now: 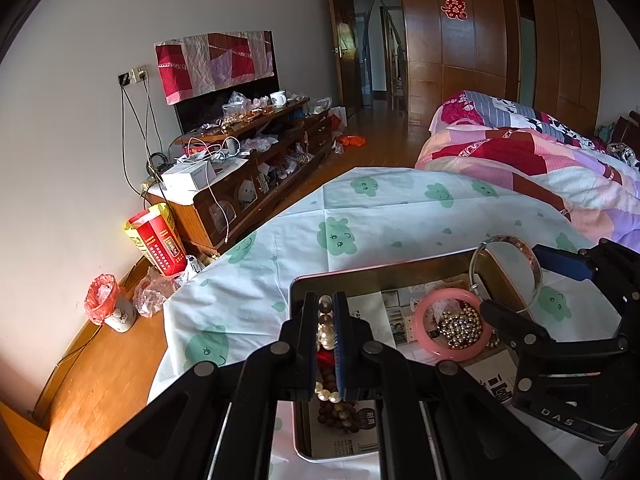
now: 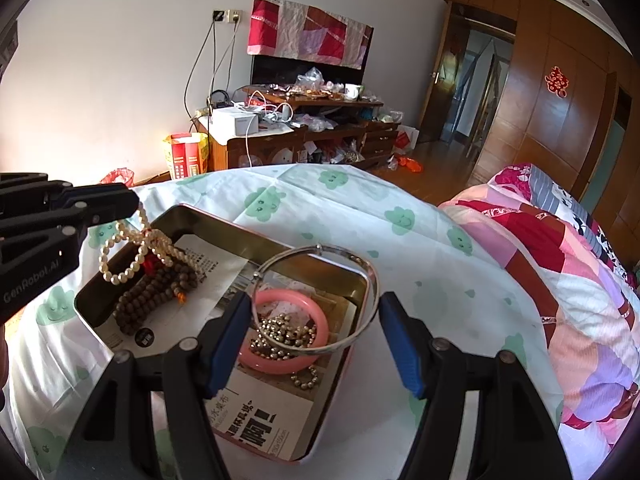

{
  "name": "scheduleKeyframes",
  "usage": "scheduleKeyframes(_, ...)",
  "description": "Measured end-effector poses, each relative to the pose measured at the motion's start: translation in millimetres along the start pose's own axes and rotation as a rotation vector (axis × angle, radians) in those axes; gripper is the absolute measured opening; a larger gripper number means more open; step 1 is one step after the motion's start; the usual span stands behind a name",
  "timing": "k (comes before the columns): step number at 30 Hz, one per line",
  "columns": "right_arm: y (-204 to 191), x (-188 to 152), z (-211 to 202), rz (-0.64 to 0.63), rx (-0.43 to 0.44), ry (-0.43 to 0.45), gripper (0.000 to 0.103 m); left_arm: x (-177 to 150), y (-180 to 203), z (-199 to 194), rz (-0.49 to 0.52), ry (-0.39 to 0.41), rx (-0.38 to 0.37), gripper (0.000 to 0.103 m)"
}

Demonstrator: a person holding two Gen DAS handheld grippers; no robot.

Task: Organize jewelry
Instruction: 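Lift the pearl necklace and silver hoop and carry both over the tin, then open both tools to drop the necklace and hoop into the tin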

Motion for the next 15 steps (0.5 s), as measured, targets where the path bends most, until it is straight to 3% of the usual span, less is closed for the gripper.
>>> scheduleKeyframes(15,-5,-6,13,-0.005,0.002,-0.028,0.068,-6,-1,13,0.02,-0.027,0.016,0.006)
Point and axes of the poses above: each gripper's, at about its wrist camera, not at the fingertips, and z roughly the way its jaws point, y to its right, x to its top, the point moved 9 cm from there along z, roughly the way its jaws point, and after that the axes turned 3 degrees about -y, right-handed, at the moved point
